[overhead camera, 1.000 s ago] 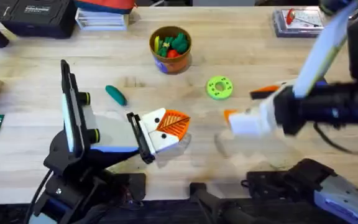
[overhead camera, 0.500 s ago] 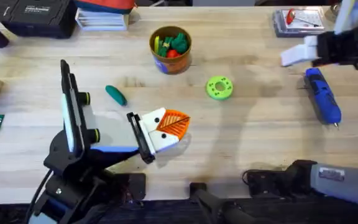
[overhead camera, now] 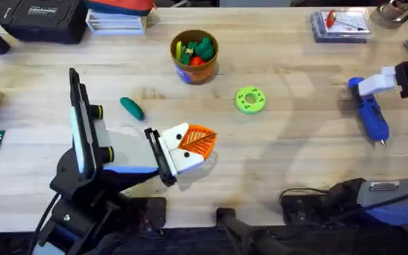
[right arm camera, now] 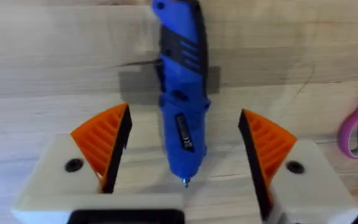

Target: Pick up the gripper from the table and insert it into the empty holder that is missing its gripper. Then pick up a screw, insert it into the mounting hole, and use the screwdriver to tighten it. Finally, clean up the table by picking up the vegetable and placing it into the bucket.

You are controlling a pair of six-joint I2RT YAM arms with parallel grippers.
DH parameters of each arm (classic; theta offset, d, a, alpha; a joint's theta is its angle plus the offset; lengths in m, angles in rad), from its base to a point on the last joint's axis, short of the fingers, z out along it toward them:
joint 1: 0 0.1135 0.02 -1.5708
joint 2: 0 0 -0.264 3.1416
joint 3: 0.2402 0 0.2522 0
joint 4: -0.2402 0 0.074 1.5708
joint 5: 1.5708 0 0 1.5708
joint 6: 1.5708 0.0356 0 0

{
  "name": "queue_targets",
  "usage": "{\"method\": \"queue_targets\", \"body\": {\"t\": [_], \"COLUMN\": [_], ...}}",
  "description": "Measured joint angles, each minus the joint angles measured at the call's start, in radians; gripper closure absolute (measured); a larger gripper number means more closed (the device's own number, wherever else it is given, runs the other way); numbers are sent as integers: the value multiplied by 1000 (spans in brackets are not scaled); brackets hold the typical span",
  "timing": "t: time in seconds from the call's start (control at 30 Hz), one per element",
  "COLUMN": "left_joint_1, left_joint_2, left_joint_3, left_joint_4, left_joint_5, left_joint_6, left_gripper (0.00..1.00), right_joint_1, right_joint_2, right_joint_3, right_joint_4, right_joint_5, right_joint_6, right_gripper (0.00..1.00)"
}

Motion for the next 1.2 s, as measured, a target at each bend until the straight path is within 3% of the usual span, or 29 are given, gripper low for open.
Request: {"method": "queue_targets", "body": {"t": [0.5,0.73,0.87,1.0,1.03,1.1,1.2], "left_joint_1": [0,0,0,0,0,0,0], "left_joint_2": [0,0,0,0,0,0,0], "left_joint_3": [0,-1,-1,-1,-1,-1,-1], "left_joint_4": [0,0,0,0,0,0,0], "left_joint_5": [0,0,0,0,0,0,0], "left_joint_6": [0,0,0,0,0,0,0], "left_gripper": [994,994,994,994,994,994,994], "right_joint_1": [-26,-26,-27,-26,-26,-26,-26], "right_joint_2": [202,239,239,239,239,239,239], "right_joint_3": [0,2,3,3,3,3,3], "right_joint_4": [122,137,143,166,178,179,174], "right_joint_5": [-63,-85,-96,-113,-123,-126,-134], "right_joint_6": [-60,-66,-67,-71,-75,-78,-73], "right_gripper": [14,218,286,500,793,946,979]}}
